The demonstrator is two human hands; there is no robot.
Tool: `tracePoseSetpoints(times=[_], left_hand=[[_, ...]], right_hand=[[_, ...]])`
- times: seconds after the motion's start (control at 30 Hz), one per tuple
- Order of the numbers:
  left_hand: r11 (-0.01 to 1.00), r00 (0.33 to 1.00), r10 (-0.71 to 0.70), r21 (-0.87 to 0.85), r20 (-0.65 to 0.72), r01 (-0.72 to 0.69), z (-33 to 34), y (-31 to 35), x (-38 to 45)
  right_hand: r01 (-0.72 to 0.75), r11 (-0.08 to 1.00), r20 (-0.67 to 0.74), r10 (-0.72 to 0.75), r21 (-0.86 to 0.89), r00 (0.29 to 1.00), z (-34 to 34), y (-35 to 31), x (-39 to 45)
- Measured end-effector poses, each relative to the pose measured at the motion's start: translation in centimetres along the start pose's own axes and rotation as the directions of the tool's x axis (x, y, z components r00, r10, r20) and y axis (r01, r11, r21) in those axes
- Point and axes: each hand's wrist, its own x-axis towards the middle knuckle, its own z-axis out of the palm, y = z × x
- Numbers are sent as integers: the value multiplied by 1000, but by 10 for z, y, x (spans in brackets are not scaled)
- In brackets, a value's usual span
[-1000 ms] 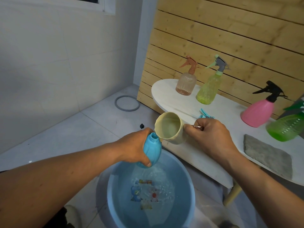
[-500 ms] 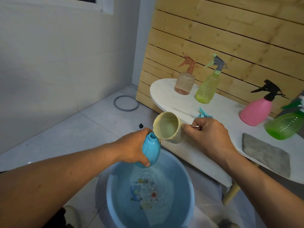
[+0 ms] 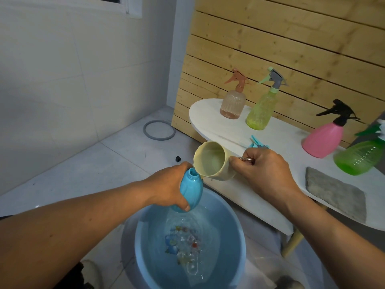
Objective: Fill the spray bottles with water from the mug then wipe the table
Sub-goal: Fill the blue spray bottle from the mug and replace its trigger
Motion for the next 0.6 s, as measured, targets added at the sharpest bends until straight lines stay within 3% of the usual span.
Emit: tracePoseSetpoints(times=[0.6], left_hand=[[1000, 1000, 1, 18, -3, -1, 1, -1, 0]], right_hand=[[17, 999, 6, -17, -30, 1000, 1, 0, -1]])
